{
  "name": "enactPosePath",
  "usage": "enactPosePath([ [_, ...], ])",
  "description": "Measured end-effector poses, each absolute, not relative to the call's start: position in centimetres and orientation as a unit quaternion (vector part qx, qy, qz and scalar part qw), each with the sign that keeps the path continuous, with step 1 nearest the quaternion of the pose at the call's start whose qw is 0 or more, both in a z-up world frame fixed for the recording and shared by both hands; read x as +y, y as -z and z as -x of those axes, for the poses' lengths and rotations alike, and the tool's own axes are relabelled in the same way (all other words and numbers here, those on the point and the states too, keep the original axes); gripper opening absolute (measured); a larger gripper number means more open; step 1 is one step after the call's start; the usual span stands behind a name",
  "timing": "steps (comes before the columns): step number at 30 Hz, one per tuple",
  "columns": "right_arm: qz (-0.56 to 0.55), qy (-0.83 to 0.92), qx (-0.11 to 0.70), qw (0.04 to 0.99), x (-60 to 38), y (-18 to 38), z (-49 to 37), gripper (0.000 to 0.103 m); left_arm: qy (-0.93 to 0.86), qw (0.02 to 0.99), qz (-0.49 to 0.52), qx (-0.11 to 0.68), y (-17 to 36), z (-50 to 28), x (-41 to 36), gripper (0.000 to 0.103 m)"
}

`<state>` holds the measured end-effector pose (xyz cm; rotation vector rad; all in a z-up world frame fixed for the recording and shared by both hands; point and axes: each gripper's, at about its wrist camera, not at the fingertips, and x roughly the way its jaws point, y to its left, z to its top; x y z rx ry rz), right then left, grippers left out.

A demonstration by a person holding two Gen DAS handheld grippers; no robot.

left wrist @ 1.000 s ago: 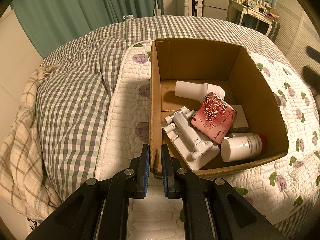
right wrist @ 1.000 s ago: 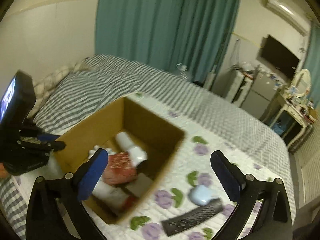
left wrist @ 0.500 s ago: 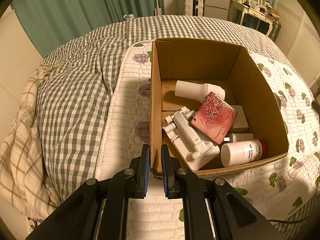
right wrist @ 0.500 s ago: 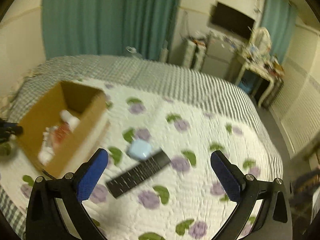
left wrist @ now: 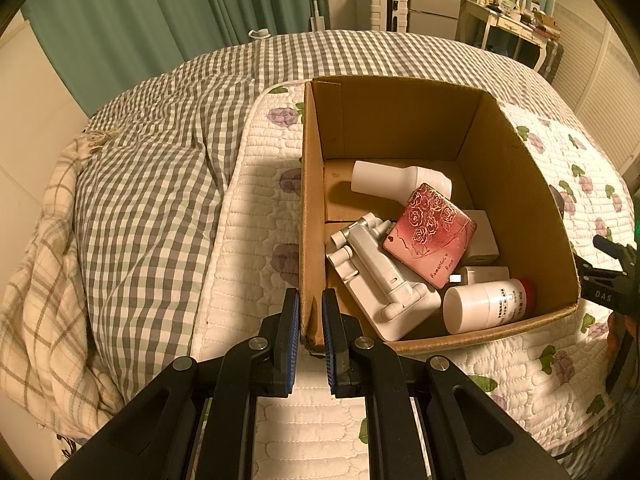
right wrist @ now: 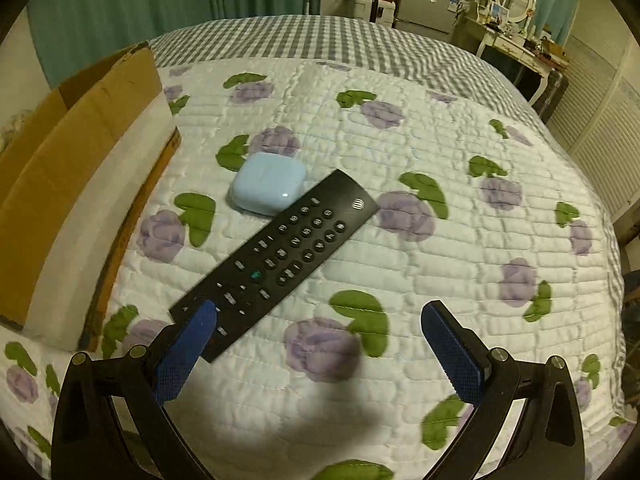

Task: Organize rigid objects
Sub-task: 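Grasp the black TV remote with the right gripper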

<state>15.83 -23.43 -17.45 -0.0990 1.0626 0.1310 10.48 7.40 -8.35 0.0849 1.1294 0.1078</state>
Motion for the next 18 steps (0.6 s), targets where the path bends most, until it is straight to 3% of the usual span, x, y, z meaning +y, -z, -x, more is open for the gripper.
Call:
enactPosePath([
  [14, 0.006, -0.05, 0.532, 0.845, -21.7, 19.0, -20.3, 0.103, -0.051, 0.843, -0.04, 0.534, 8.3, -10.5, 7.5, 0.011],
  [16, 0.005, -0.049, 0.536, 0.843, -21.4, 19.4, -20.8, 0.1, -0.05, 0.844, -0.04, 0.533, 8.3, -10.5, 7.5, 0.011],
  [18, 0.004, -0.055, 0.54, 0.84, -21.0, 19.8, -21.0, 0.087, -0.05, 0.843, -0.04, 0.533, 8.3, -10.5, 7.5, 0.011],
])
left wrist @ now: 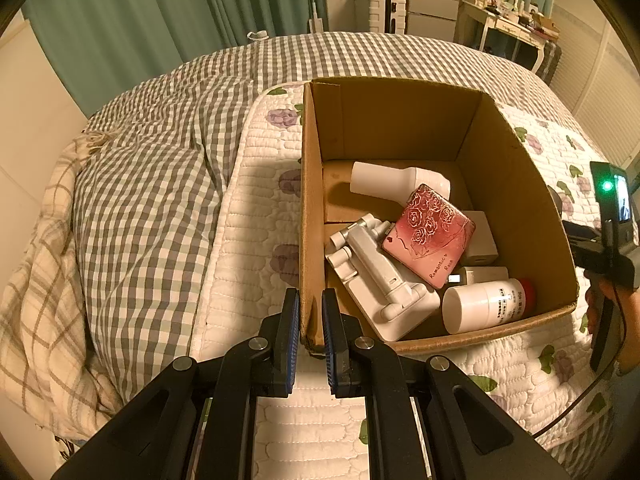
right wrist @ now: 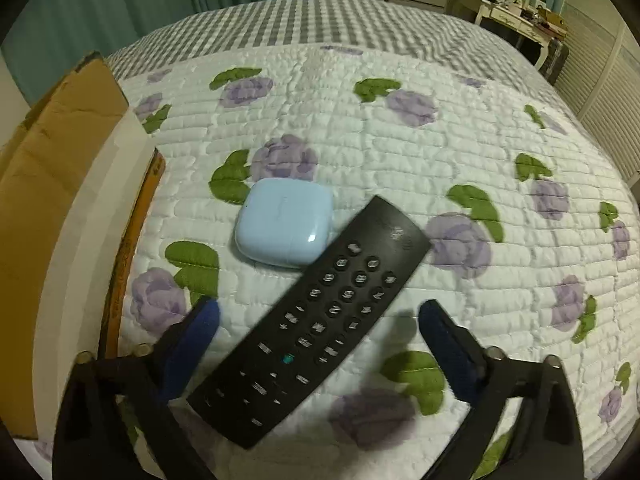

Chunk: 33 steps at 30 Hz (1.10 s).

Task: Organize rigid objects
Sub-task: 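Grasp the black TV remote with the right gripper, then carry the black remote into the box with the right gripper and release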

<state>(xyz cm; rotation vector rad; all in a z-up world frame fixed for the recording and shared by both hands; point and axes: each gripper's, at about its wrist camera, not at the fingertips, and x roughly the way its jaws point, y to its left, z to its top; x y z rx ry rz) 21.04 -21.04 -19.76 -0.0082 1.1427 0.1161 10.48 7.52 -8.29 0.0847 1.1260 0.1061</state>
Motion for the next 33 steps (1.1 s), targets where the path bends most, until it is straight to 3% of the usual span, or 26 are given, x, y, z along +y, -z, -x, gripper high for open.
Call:
enactPosePath([
  [2, 0.016, -0.059, 0.541, 0.839, -20.5, 20.0, -20.9, 0.085, -0.05, 0.844, -0.04, 0.533, 8.3, -10.5, 7.5, 0.011],
  [5, 0.027, -0.067, 0.534, 0.843, -20.3, 19.8, -20.4, 0.074, -0.051, 0.844, -0.039, 0.533, 8.3, -10.5, 7.5, 0.011],
  [17, 0.055, -0.119, 0.515, 0.847, -20.9, 18.1, -16.7, 0.044, -0.051, 0.844, -0.039, 0.533, 8.3, -10.5, 7.5, 0.011],
  [33, 0.073, -0.157, 0.469, 0.866, -20.6, 13.6, -12.5, 0.042, -0.05, 0.844, -0.036, 0.533, 8.5, -10.6, 7.4, 0.011],
])
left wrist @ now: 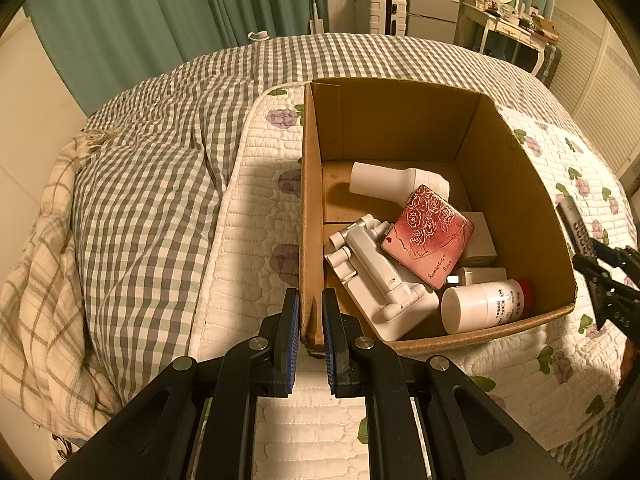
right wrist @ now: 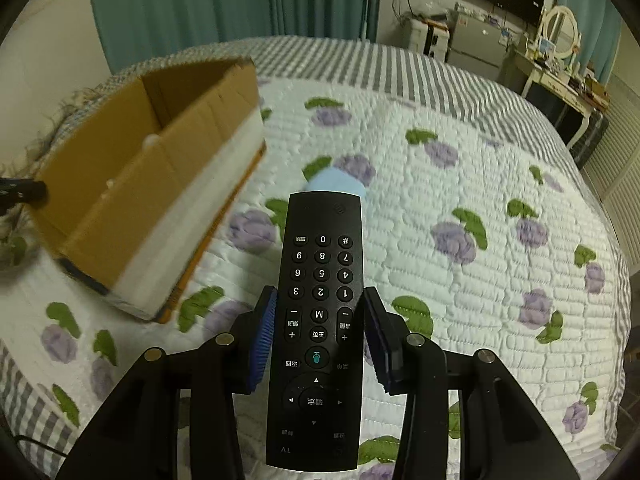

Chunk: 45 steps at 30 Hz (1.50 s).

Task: Organize rigid objects
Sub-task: 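Carry the black remote into the box with the right gripper and release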

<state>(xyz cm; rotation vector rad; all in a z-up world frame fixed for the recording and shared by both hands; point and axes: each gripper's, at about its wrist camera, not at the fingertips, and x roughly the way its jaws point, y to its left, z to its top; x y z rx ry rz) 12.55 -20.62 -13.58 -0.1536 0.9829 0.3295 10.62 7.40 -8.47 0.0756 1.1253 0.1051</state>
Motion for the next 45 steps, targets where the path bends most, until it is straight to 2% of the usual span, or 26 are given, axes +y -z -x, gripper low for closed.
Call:
enactPosePath([
  [14, 0.09, -0.211, 0.38, 0.896, -16.2, 4.7, -12.3, 0.042, -0.045, 0.844, -0.032, 0.533, 8.3, -10.6, 7.5, 0.011],
  [22, 0.102, -0.253, 0.345, 0.898, -11.4, 1.8, -13.4, 0.042, -0.045, 0.845, -0.031, 0.533, 8.3, -10.6, 7.5, 0.011],
  [27, 0.107, -0.277, 0.35, 0.888, -8.2, 2.3, -14.5, 0.042, -0.044, 0.844, -0.031, 0.533, 8.3, -10.6, 7.4, 0.011],
  [34, 0.129, -0.282, 0.369, 0.876, -5.1, 5.7, -15.2, 0.042, -0.045, 0.845, -0.032, 0.532, 8.3, -10.6, 7.3, 0.011],
  [45, 0.133, -0.277, 0.394, 0.866, -4.3, 9.1, -16.0, 0.042, -0.045, 0.845, -0.031, 0.532, 8.3, -10.6, 7.3, 0.011],
])
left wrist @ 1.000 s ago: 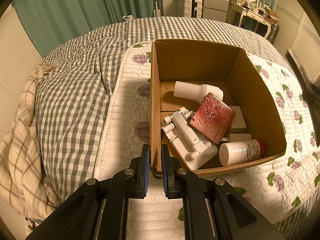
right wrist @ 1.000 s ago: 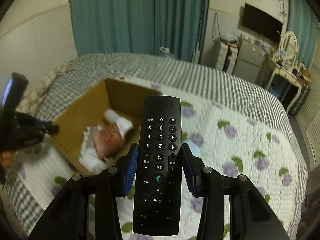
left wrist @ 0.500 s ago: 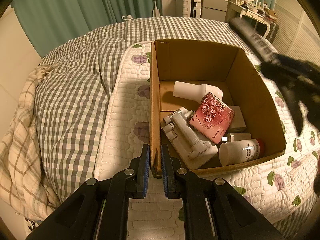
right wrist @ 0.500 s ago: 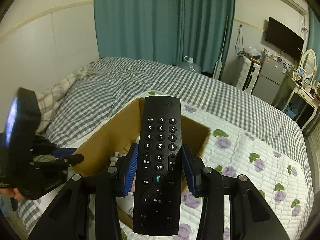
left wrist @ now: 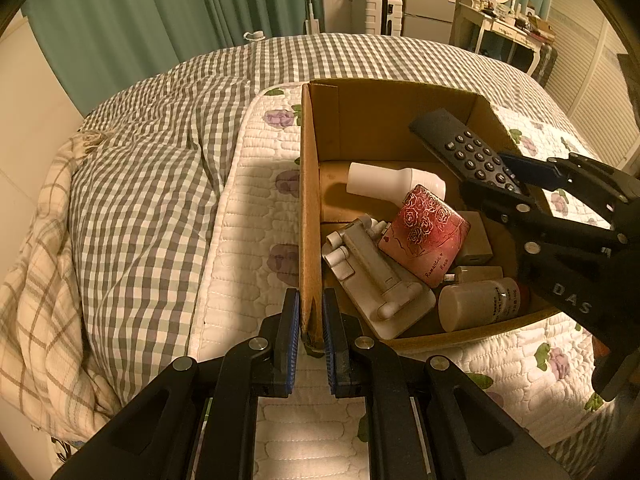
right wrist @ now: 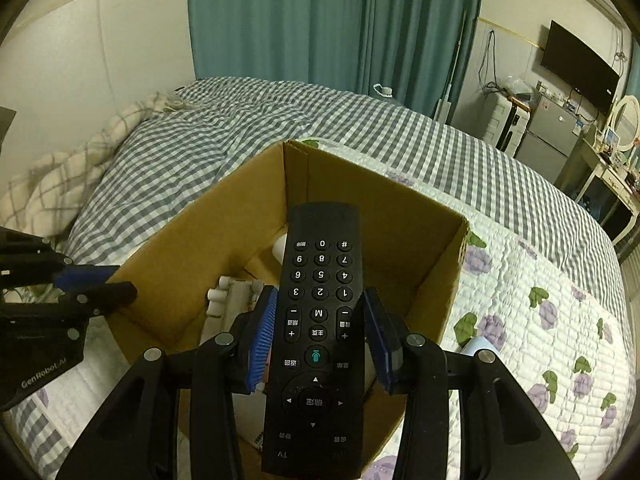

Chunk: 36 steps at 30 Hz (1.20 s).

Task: Organize rigid objects
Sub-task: 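Carry the black remote into the box with the right gripper and release, then grasp the light blue earbud case with the right gripper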

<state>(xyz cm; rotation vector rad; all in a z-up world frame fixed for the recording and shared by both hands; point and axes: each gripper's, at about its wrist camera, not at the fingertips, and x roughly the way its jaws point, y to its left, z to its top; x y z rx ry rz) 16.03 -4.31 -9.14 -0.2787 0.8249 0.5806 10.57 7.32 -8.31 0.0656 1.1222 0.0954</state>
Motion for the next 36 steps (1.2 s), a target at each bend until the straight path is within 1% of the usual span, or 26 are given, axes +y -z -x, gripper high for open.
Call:
enactPosePath([
  [2, 0.131, -0.278, 0.391, 0.868, -4.7, 8.9, -15.9, 0.044, -0.045, 0.845, -0.032, 0.532, 8.3, -10.5, 7.3, 0.011],
  [3, 0.132, -0.278, 0.387, 0.869, -4.9, 8.5, -15.7, 0.055, -0.045, 0.844, -0.031, 0.533, 8.3, -10.6, 7.3, 0.011],
  [4, 0.132, -0.278, 0.38, 0.872, -5.2, 8.0, -15.5, 0.063, -0.045, 0.845, -0.032, 0.532, 8.4, -10.6, 7.3, 0.011],
  [5, 0.131, -0.277, 0.372, 0.876, -5.7, 7.4, -15.3, 0.072, -0.045, 0.845, -0.032, 0.532, 8.4, -10.6, 7.3, 0.011],
  [7, 0.127, -0.276, 0.359, 0.882, -6.7, 6.1, -14.9, 0.073, -0.045, 0.845, -0.03, 0.532, 8.5, -10.7, 7.4, 0.011],
  [8, 0.126, -0.273, 0.355, 0.885, -7.3, 5.5, -14.8, 0.075, -0.045, 0.845, -0.029, 0.532, 8.4, -10.7, 7.4, 0.011],
  [12, 0.108, -0.25, 0.346, 0.898, -10.6, 3.5, -14.6, 0.089, -0.046, 0.845, -0.031, 0.532, 8.4, -10.7, 7.4, 0.011],
  [17, 0.099, -0.204, 0.334, 0.915, -15.5, 2.2, -14.6, 0.094, -0.047, 0.845, -0.028, 0.532, 8.3, -10.6, 7.6, 0.011],
  [21, 0.096, -0.182, 0.341, 0.917, -18.8, 2.8, -15.0, 0.095, -0.048, 0.845, -0.027, 0.532, 8.2, -10.6, 7.6, 0.011],
  [25, 0.109, -0.157, 0.355, 0.915, -21.0, 4.3, -15.6, 0.095, -0.049, 0.844, -0.027, 0.533, 8.2, -10.6, 7.6, 0.011],
  [30, 0.098, -0.152, 0.36, 0.915, -22.6, 6.6, -16.9, 0.096, -0.052, 0.843, -0.027, 0.535, 8.4, -10.6, 7.7, 0.011],
  [33, 0.077, -0.146, 0.357, 0.92, -22.9, 8.8, -17.7, 0.096, -0.054, 0.84, -0.032, 0.538, 8.5, -10.6, 7.7, 0.011],
  [36, 0.059, -0.145, 0.375, 0.914, -23.4, 11.6, -18.2, 0.096, -0.056, 0.839, -0.034, 0.54, 8.5, -10.6, 7.5, 0.011],
])
